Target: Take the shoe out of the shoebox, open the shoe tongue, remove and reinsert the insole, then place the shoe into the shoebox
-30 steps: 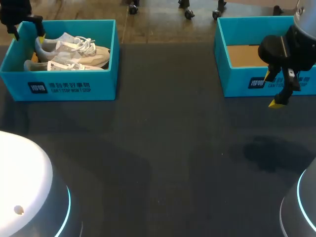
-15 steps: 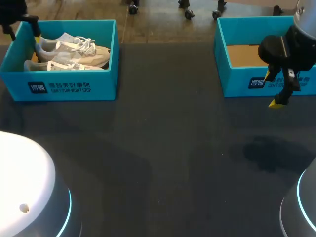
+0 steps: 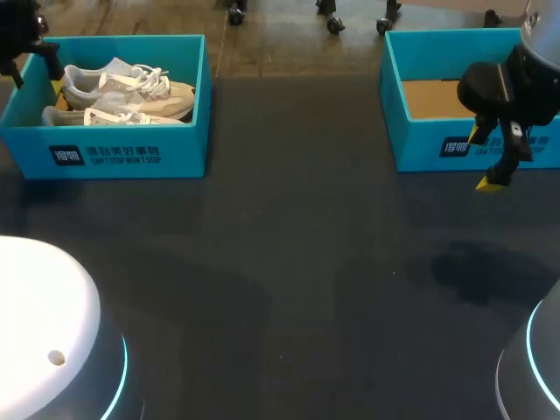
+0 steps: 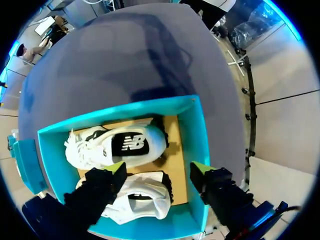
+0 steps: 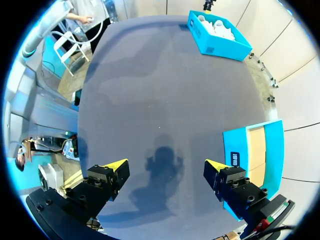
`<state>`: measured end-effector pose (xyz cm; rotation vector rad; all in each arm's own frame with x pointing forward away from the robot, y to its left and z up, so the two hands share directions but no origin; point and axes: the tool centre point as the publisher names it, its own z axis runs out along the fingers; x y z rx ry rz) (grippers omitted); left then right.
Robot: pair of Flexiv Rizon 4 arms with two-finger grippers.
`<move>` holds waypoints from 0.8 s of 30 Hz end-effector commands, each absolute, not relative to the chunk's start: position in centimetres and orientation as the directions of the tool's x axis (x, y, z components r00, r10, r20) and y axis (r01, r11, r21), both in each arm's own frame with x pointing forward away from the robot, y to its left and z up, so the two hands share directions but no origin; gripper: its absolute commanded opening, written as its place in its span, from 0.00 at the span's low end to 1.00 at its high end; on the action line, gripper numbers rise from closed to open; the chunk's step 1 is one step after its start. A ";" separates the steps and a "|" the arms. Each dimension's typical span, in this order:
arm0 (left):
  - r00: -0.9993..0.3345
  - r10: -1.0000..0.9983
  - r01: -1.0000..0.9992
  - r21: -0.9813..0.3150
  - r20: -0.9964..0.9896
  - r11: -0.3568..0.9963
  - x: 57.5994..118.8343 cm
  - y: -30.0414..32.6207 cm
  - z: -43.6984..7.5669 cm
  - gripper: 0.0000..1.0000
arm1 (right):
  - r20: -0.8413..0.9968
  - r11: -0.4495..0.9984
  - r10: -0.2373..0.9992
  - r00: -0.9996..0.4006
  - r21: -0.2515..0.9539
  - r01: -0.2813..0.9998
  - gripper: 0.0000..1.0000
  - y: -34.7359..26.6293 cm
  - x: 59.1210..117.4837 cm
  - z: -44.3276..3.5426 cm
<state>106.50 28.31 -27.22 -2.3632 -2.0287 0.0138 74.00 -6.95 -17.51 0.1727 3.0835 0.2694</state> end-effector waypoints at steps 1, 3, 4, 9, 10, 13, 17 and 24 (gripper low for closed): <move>0.146 0.989 0.988 0.052 0.001 -0.146 105.2 28.5 -27.8 0.46 | -0.030 0.979 0.115 -0.993 0.172 0.109 1.00 -6.8 74.1 -17.5; 0.142 0.990 0.989 0.045 -0.001 -0.142 105.1 28.5 -28.2 0.44 | -0.030 0.979 0.115 -0.993 0.172 0.109 1.00 -6.8 74.1 -17.5; 0.143 0.990 0.989 0.041 -0.004 -0.143 105.0 28.5 -28.3 0.39 | -0.030 0.979 0.115 -0.993 0.172 0.109 1.00 -6.8 74.1 -17.5; 0.154 0.988 0.988 0.033 -0.001 -0.154 104.6 28.5 -28.9 0.38 | -0.030 0.979 0.115 -0.993 0.172 0.109 1.00 -6.8 74.1 -17.5; 0.156 0.988 0.987 0.030 -0.002 -0.156 104.6 28.5 -29.1 0.39 | -0.030 0.979 0.115 -0.993 0.172 0.109 1.00 -6.8 74.1 -17.5; 0.157 0.988 0.987 0.023 -0.002 -0.157 104.5 28.5 -29.4 0.44 | -0.030 0.979 0.115 -0.993 0.172 0.109 1.00 -6.8 74.1 -17.5; 0.162 0.987 0.987 0.019 -0.005 -0.162 104.3 28.5 -29.8 0.53 | -0.030 0.979 0.115 -0.993 0.172 0.109 1.00 -6.8 74.1 -17.5; 0.148 0.989 0.989 0.014 -0.001 -0.148 104.3 28.4 -31.3 0.87 | -0.030 0.979 0.115 -0.993 0.172 0.109 1.00 -6.8 74.1 -17.5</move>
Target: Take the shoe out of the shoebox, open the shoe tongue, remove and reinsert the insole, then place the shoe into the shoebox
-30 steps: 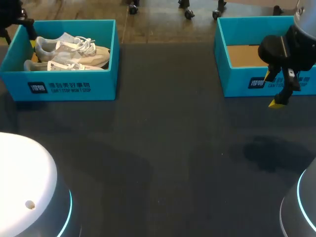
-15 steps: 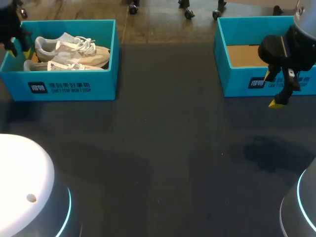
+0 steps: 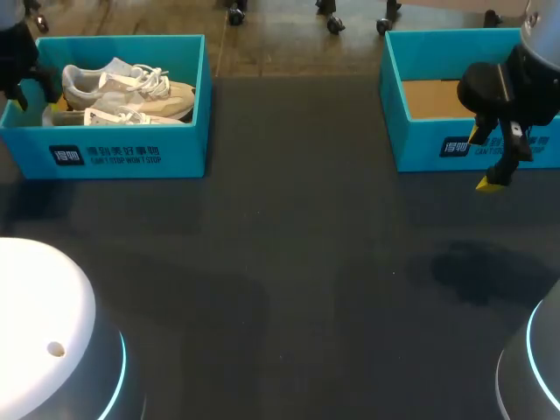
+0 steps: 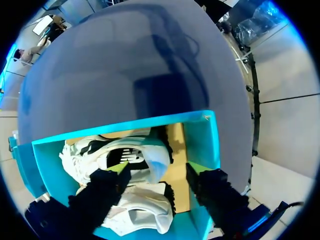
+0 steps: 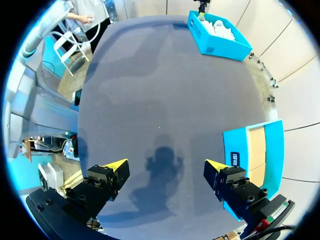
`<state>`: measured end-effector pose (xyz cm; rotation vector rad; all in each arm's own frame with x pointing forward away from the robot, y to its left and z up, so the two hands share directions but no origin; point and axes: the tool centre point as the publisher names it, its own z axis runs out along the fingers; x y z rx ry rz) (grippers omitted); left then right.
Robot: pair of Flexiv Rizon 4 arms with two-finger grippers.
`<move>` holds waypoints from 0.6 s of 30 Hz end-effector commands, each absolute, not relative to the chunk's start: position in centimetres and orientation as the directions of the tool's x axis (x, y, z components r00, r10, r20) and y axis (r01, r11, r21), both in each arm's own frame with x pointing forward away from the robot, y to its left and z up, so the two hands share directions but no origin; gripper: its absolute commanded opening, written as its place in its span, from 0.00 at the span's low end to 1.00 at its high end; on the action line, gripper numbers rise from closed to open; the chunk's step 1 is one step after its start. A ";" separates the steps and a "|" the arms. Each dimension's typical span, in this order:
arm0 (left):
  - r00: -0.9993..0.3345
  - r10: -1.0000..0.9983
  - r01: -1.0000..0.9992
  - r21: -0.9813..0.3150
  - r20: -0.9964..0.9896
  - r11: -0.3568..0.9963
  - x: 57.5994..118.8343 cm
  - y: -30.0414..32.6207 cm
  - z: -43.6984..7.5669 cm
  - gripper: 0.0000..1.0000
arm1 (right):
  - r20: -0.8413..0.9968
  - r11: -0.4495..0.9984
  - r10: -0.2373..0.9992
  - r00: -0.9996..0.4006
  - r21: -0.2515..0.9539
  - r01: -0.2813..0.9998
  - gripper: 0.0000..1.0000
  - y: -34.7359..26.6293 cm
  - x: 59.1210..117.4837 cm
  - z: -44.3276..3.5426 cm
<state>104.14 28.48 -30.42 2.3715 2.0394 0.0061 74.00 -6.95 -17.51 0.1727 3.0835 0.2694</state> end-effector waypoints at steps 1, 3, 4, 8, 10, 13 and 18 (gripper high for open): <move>0.146 0.989 0.989 0.015 -0.006 -0.146 104.3 28.5 -31.5 0.89 | -0.030 0.979 0.115 -0.993 0.172 0.109 1.00 -6.8 74.1 -17.5; 0.156 0.988 0.988 0.015 -0.017 -0.155 104.3 28.5 -31.9 1.00 | -0.030 0.979 0.115 -0.993 0.172 0.109 1.00 -6.8 74.1 -17.5; 0.152 0.988 0.988 0.019 -0.013 -0.152 104.2 28.5 -32.1 1.00 | -0.030 0.979 0.115 -0.993 0.172 0.109 1.00 -6.8 74.1 -17.5; 0.150 0.989 0.989 0.011 -0.007 -0.150 104.4 28.6 -33.3 0.93 | -0.030 0.979 0.115 -0.993 0.172 0.109 1.00 -6.8 74.1 -17.5; 0.145 0.989 0.989 0.015 -0.008 -0.145 104.6 28.6 -33.8 0.95 | -0.030 0.979 0.115 -0.993 0.172 0.109 1.00 -6.8 74.1 -17.5; 0.146 0.989 0.989 0.011 -0.006 -0.146 104.8 28.4 -34.4 0.96 | -0.030 0.979 0.115 -0.993 0.172 0.109 1.00 -6.8 74.1 -17.5; 0.144 0.990 0.989 0.017 0.001 -0.144 105.1 28.4 -35.5 0.96 | -0.030 0.979 0.115 -0.993 0.172 0.109 1.00 -6.8 74.1 -17.5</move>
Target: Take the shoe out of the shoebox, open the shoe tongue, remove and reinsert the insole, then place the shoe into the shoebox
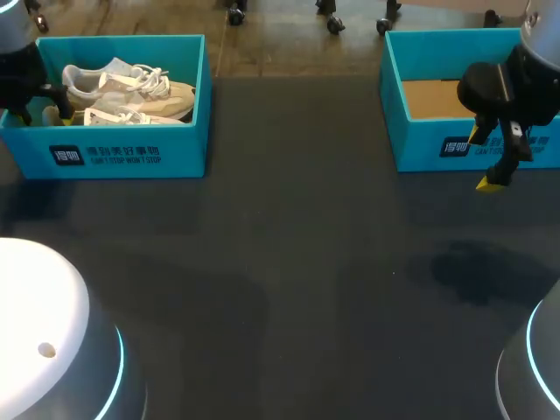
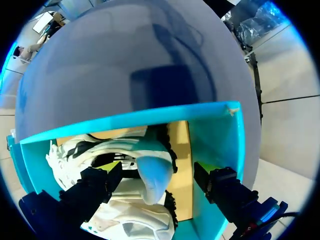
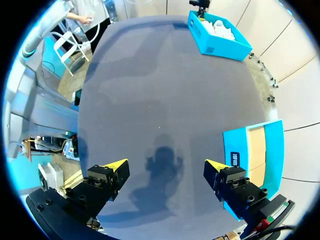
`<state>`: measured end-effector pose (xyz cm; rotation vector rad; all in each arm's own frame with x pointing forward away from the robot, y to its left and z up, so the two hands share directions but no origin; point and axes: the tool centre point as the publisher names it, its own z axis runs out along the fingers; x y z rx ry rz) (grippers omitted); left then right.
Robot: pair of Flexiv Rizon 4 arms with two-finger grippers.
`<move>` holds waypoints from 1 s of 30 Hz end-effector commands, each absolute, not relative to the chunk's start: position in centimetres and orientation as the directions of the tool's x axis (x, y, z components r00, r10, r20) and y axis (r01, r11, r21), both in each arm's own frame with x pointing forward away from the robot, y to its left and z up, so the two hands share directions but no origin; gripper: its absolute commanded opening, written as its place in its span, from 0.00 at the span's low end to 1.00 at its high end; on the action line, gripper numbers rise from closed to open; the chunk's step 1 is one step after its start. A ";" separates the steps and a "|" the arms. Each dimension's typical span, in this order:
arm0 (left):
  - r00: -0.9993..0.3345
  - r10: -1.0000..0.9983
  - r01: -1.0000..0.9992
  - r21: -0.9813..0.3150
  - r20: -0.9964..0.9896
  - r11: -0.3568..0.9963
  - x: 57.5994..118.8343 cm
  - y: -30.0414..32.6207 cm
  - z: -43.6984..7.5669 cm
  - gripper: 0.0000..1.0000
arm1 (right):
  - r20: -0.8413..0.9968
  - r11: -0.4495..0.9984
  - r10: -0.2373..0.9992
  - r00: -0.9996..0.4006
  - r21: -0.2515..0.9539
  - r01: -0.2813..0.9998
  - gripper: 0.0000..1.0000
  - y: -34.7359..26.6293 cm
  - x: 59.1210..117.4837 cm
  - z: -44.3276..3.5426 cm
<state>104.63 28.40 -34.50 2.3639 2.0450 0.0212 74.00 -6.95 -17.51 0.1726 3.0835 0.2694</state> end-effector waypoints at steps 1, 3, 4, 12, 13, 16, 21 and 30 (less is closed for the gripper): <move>0.144 0.990 0.989 0.018 0.002 -0.144 105.1 28.4 -35.6 0.95 | -0.030 0.979 0.115 -0.993 0.172 0.109 1.00 -6.8 74.1 -17.5; 0.146 0.989 0.989 0.016 -0.001 -0.146 105.1 28.5 -36.0 0.95 | -0.030 0.979 0.115 -0.993 0.172 0.109 1.00 -6.8 74.1 -17.5; 0.145 0.989 0.989 0.019 0.000 -0.145 105.1 28.5 -36.2 0.94 | -0.030 0.979 0.115 -0.993 0.172 0.109 1.00 -6.8 74.1 -17.5; 0.133 0.991 0.991 0.017 0.003 -0.133 105.1 28.6 -37.6 0.87 | -0.030 0.979 0.115 -0.993 0.172 0.109 1.00 -6.8 74.1 -17.5; 0.135 0.991 0.991 0.015 0.005 -0.135 105.0 28.6 -37.7 0.85 | -0.030 0.979 0.115 -0.993 0.172 0.109 1.00 -6.8 74.1 -17.5; 0.136 0.991 0.991 0.005 0.007 -0.136 104.8 28.6 -38.1 0.77 | -0.030 0.979 0.115 -0.993 0.172 0.109 1.00 -6.8 74.1 -17.5; 0.132 0.991 0.991 -0.004 0.010 -0.132 105.0 28.7 -38.4 0.35 | -0.030 0.979 0.115 -0.993 0.172 0.109 1.00 -6.8 74.1 -17.5; 0.153 0.988 0.988 -0.031 0.034 -0.152 105.1 28.9 -37.6 0.00 | -0.030 0.979 0.115 -0.993 0.172 0.109 1.00 -6.8 74.1 -17.5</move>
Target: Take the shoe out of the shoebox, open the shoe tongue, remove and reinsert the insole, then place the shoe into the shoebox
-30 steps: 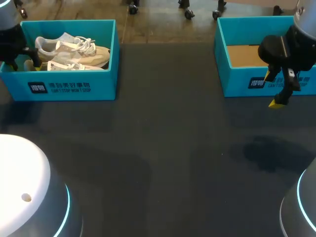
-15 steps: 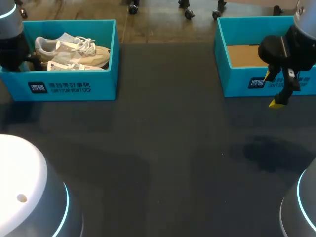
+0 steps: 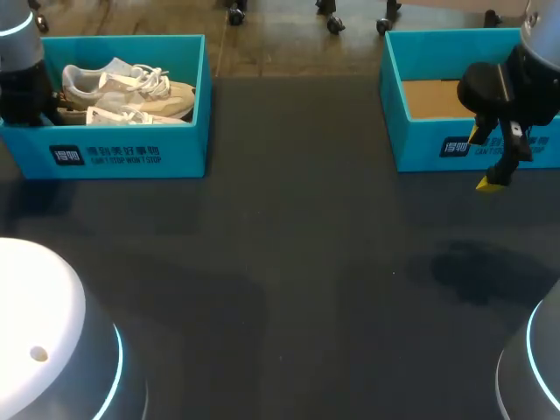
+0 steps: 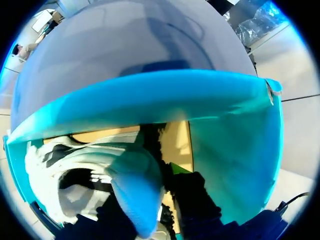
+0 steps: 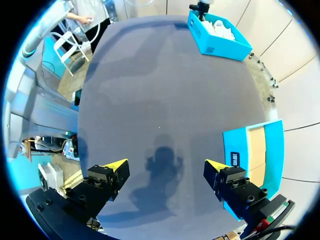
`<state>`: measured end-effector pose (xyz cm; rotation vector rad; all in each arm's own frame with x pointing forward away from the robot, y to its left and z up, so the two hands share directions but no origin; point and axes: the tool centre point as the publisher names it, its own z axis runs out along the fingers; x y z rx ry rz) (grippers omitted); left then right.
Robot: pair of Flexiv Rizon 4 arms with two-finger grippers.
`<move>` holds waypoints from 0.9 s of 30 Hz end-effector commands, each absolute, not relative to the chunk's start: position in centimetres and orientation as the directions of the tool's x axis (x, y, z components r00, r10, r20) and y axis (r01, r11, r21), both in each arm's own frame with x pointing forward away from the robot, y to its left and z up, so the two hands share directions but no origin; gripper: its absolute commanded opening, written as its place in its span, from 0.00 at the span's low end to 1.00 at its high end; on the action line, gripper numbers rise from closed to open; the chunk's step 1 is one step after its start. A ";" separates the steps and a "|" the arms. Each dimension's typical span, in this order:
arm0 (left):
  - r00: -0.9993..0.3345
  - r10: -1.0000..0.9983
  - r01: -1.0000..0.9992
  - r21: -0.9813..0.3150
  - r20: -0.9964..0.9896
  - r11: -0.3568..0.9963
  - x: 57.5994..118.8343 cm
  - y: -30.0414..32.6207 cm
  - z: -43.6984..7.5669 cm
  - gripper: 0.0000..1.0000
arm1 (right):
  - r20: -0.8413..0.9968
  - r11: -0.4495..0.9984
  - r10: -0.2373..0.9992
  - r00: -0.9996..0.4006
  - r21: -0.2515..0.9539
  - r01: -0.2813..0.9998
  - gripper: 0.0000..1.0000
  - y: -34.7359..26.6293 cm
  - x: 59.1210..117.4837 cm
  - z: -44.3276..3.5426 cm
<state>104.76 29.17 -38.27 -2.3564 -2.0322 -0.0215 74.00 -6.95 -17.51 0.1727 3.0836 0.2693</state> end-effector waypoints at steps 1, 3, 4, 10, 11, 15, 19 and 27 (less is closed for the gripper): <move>0.161 0.986 0.987 -0.031 0.046 -0.160 105.1 28.9 -37.3 0.00 | -0.030 0.979 0.115 -0.993 0.172 0.109 1.00 -6.8 74.1 -17.5; 0.175 0.983 0.984 -0.029 0.046 -0.174 104.9 29.0 -36.7 0.00 | -0.030 0.979 0.115 -0.993 0.172 0.109 1.00 -6.8 74.1 -17.5; 0.185 0.981 0.983 -0.022 0.056 -0.184 104.9 29.0 -36.3 0.00 | -0.030 0.979 0.115 -0.993 0.172 0.109 1.00 -6.8 74.1 -17.5; 0.238 0.970 0.970 -0.061 0.053 -0.235 105.1 29.4 -33.1 0.00 | -0.030 0.979 0.115 -0.993 0.172 0.109 1.00 -6.8 74.1 -17.5; 0.241 0.968 0.970 -0.063 0.066 -0.237 105.2 29.5 -32.5 0.00 | -0.030 0.979 0.115 -0.993 0.172 0.109 1.00 -6.8 74.1 -17.5; 0.254 0.966 0.964 -0.089 0.047 -0.249 105.9 30.0 -29.7 0.00 | -0.030 0.979 0.115 -0.993 0.172 0.109 1.00 -6.8 74.1 -17.5; 0.256 0.965 0.964 -0.086 0.057 -0.250 106.3 30.4 -26.7 0.00 | -0.030 0.979 0.115 -0.993 0.172 0.109 1.00 -6.8 74.1 -17.5; 0.240 0.969 0.970 -0.053 0.053 -0.237 107.2 30.5 -21.5 0.00 | -0.030 0.979 0.115 -0.993 0.172 0.109 1.00 -6.8 74.1 -17.5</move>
